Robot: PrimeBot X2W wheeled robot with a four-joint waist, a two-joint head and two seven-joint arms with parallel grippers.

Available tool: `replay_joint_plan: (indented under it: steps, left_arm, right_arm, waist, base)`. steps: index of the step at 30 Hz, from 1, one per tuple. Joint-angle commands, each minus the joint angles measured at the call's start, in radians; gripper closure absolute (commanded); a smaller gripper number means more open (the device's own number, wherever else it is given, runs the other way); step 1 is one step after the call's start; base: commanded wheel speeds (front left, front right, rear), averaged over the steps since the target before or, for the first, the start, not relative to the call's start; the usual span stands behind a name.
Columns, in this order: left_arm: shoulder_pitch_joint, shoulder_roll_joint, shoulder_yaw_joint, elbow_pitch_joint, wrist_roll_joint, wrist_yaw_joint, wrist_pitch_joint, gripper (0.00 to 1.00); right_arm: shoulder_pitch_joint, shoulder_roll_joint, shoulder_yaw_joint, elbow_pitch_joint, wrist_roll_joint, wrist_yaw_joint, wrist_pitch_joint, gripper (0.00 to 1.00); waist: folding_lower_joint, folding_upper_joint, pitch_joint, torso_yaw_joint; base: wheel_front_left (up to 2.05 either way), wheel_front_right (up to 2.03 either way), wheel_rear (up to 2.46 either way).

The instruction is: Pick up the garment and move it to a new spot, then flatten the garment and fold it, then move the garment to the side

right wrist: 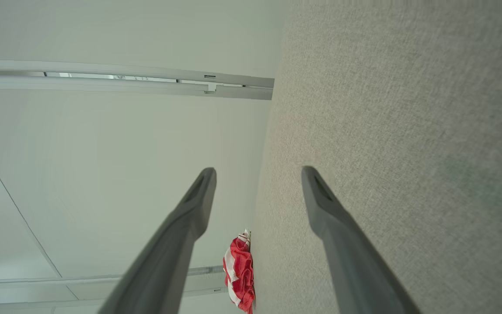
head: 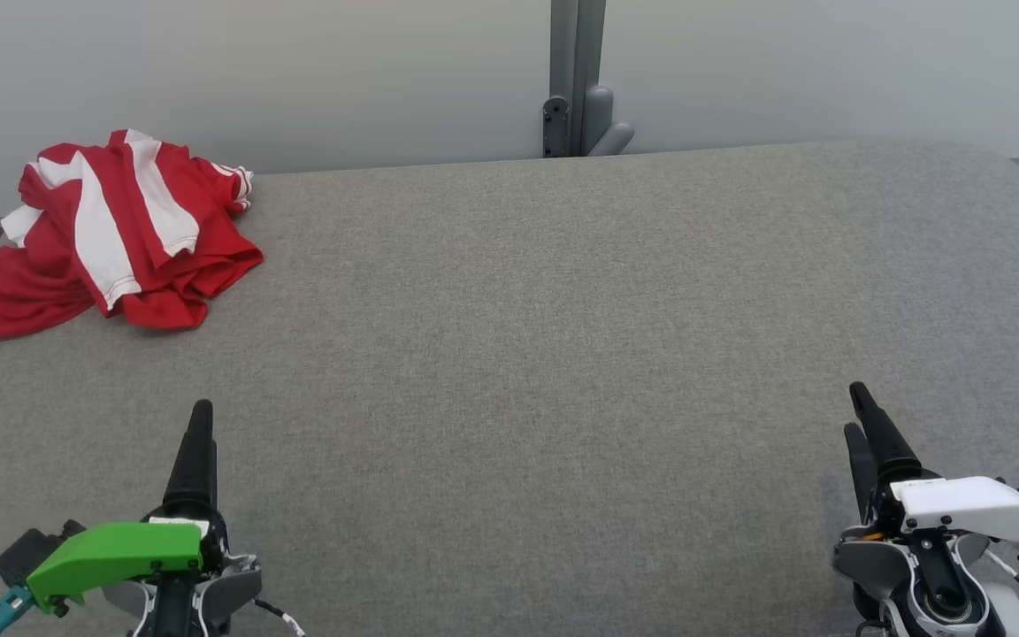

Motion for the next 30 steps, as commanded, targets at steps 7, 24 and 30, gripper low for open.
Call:
replay_joint_plan:
  steps: [7,24,30]
  left_arm:
    - [-0.003,0.006,-0.033,-0.069,0.159,0.028,-0.037,0.0]
    - [0.024,0.008,-0.092,-0.132,0.509,0.074,-0.098,0.0]
    - [0.041,0.009,-0.101,-0.153,0.616,0.096,-0.119,0.0]
  right_arm:
    - [0.006,-0.008,0.005,-0.067,-0.137,0.0,-0.036,0.0]
    - [0.033,-0.009,0.062,-0.193,-0.55,0.0,-0.096,0.0]
    - [0.049,-0.01,0.088,-0.213,-0.651,0.0,-0.116,0.0]
  waist:
    - [0.0,0.0,-0.001,-0.001]
    - [0.0,0.0,0.0,0.0]
    - [0.0,0.0,0.0,0.001]
  base:
    - [0.0,0.0,0.0]
    - [0.0,0.0,0.0]
    - [0.0,0.0,0.0]
